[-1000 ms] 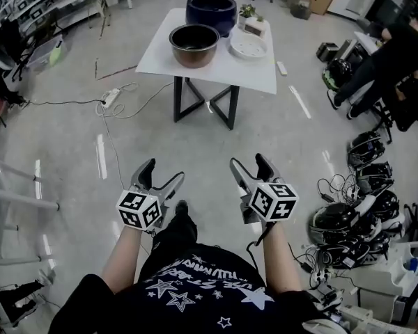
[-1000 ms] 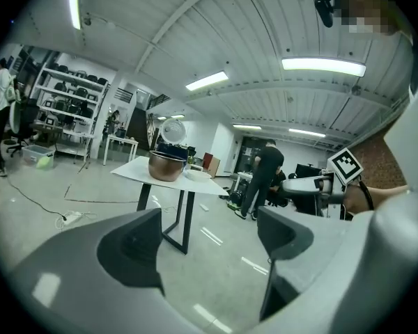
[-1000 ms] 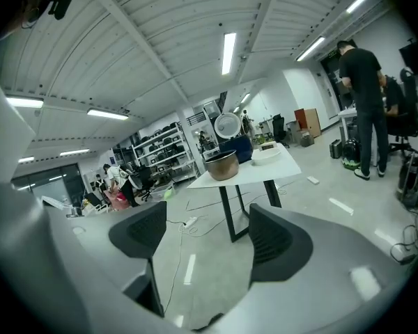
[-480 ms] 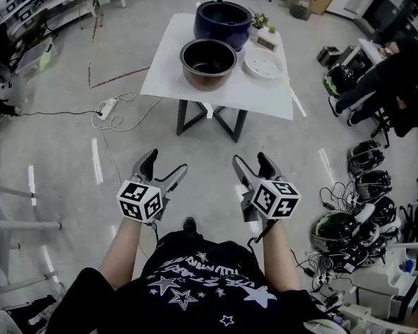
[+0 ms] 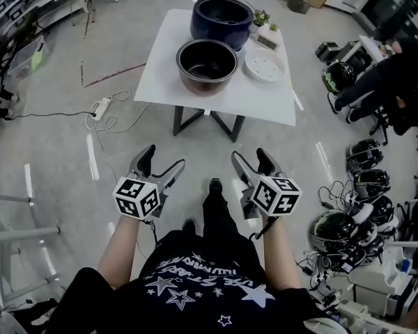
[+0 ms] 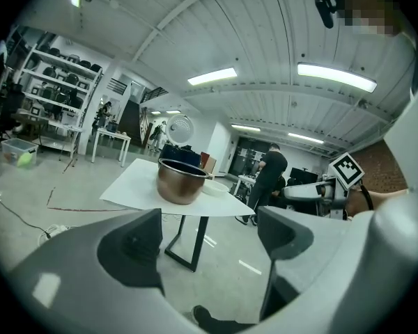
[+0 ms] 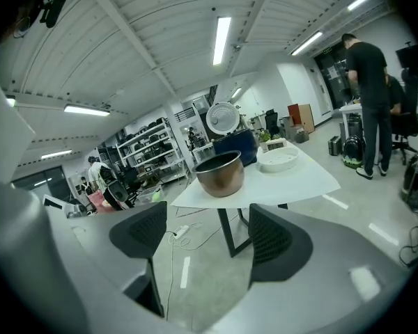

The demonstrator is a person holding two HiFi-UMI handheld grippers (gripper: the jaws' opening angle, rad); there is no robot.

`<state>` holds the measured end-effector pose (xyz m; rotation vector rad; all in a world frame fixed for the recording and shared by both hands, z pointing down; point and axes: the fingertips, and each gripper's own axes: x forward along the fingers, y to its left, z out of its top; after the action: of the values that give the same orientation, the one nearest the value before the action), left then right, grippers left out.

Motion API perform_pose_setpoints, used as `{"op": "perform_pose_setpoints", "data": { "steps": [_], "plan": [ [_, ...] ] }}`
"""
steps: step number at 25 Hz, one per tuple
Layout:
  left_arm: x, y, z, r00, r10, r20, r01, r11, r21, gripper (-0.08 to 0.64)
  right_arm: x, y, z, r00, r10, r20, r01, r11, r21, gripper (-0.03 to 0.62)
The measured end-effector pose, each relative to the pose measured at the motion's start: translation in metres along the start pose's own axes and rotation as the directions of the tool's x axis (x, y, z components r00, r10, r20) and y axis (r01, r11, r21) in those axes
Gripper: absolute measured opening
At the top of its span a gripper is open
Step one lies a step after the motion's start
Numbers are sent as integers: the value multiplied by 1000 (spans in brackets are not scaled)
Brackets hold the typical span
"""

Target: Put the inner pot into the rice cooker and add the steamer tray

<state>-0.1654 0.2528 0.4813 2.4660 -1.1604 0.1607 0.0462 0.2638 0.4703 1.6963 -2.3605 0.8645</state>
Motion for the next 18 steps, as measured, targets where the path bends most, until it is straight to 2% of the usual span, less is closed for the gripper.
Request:
{"op": "perform_pose_setpoints", "data": {
  "steps": [6,11,15,18],
  "plan": [
    [40,22,13,999,30,-17,-30,1000,9,420,55,-24,32,999,38,12,-38,999,5,382],
    [87,56,42,996,91,-26,-90,996,16,420,119,-52,90,994,88,61,-92,994,63,382],
    [127,85,73,988,151,-22,-151,989,4,420,171,-74,127,993,113,34,-115,991,61,382],
    [151,105,95,977,213,-23,-213,976,-32,420,207,-85,147,991,135,-9,-134,989,60,382]
  ]
}}
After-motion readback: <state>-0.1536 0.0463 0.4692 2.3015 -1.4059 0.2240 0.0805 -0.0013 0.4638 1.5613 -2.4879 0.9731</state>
